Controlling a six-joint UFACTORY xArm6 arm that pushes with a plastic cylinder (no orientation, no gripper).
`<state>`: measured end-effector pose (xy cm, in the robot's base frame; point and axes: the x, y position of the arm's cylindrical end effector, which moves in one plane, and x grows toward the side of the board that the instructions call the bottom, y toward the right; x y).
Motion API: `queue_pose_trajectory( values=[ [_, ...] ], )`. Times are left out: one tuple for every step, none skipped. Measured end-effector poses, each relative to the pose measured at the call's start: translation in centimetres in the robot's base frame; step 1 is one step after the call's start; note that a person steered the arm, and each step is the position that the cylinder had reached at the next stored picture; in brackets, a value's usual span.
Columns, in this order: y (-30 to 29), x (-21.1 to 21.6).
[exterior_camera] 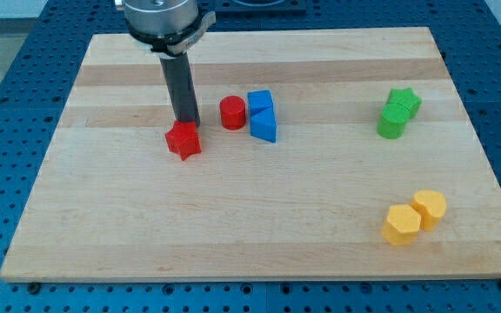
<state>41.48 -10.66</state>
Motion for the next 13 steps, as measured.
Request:
queue_pose_trajectory(
  values=[
    [0.2,2.1],
    [1.3,3.7],
    [2.2,5.6],
    [2.2,7.3],
    [1.0,8.2],
    [-0.5,10.0],
    [-2.9,11.4],
    [-5.7,11.6],
    [-7.9,12.2],
    [-8.7,12.8],
    [-7.3,11.3],
    [-5.0,8.0],
    [-4.2,4.3]
  ],
)
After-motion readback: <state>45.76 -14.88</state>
